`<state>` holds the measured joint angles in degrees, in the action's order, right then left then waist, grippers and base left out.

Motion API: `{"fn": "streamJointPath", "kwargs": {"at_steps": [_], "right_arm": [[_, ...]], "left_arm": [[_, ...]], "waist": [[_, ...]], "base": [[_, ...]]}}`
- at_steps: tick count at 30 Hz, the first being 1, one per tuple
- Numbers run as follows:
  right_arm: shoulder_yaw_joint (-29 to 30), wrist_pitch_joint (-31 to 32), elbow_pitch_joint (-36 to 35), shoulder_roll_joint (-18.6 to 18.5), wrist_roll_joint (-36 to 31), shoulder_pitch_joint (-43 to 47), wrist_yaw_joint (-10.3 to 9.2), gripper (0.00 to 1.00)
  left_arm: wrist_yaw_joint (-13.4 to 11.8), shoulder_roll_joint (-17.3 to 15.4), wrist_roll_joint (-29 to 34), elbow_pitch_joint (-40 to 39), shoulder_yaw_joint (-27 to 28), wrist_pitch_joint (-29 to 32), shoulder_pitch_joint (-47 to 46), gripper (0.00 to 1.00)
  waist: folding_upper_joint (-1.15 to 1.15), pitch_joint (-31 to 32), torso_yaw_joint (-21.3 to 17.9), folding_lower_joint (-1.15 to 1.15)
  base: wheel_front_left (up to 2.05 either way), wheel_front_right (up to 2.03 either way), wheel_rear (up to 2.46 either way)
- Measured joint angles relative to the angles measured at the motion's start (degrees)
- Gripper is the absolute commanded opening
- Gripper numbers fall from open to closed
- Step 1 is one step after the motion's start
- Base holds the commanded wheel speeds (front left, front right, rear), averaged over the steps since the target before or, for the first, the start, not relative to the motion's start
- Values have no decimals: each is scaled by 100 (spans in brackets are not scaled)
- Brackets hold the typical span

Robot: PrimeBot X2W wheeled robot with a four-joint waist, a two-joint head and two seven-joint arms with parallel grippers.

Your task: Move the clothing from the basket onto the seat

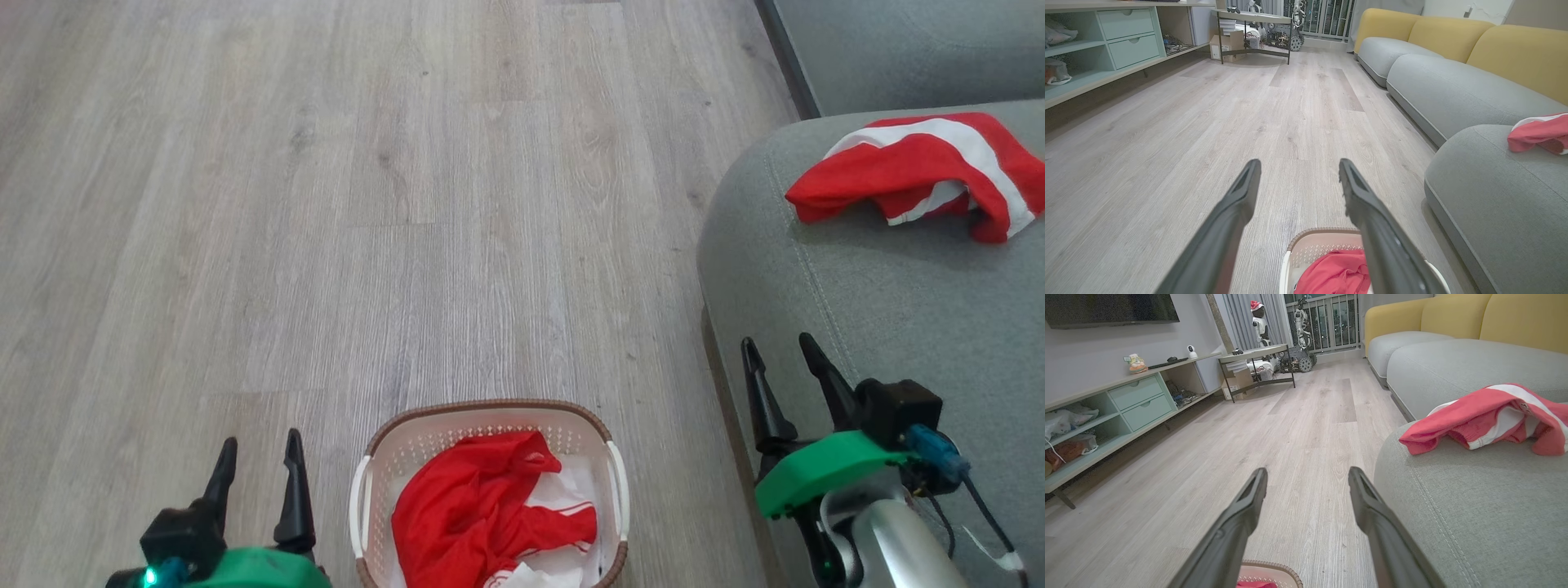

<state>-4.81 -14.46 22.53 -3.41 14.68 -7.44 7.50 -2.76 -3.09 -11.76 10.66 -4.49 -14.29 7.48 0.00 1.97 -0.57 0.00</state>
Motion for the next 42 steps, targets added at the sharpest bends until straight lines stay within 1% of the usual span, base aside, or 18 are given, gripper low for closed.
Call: {"fn": "streamJointPath", "kwargs": {"at_steps": [8, 16, 22, 27, 36, 42], "right_arm": [[78, 0, -93, 2, -7, 7, 0, 100], [263, 0, -375, 14, -27, -12, 0, 100], [460, 0, -588, 25, -148, -172, 0, 100], [477, 0, -851, 26, -219, -583, 0, 100], [459, 0, -1311, 26, -203, -1201, 0, 100], [303, 0, -1682, 25, -108, -1708, 0, 100]], "left_arm": [[33, 3, 57, 87, -51, 0, 0, 100], [222, 5, 207, 516, -411, 1, -234, 100], [416, 13, 411, 1390, -880, 1, -1063, 100], [582, 35, 546, 2368, -1418, 11, -1892, 100], [626, 64, 495, 3991, -2083, 11, -3431, 100], [554, 77, 504, 4876, -2165, 11, -4385, 100]], "waist": [[0, -129, -20, 0], [0, -476, -65, 0], [0, -1032, -125, 0], [0, -1630, -193, 0], [0, -2815, -409, 1], [0, -3652, -575, 1]], "base": [[0, 0, 0], [0, 0, 0], [0, 0, 0], [0, 0, 0], [0, 0, 0], [0, 0, 0]]}}
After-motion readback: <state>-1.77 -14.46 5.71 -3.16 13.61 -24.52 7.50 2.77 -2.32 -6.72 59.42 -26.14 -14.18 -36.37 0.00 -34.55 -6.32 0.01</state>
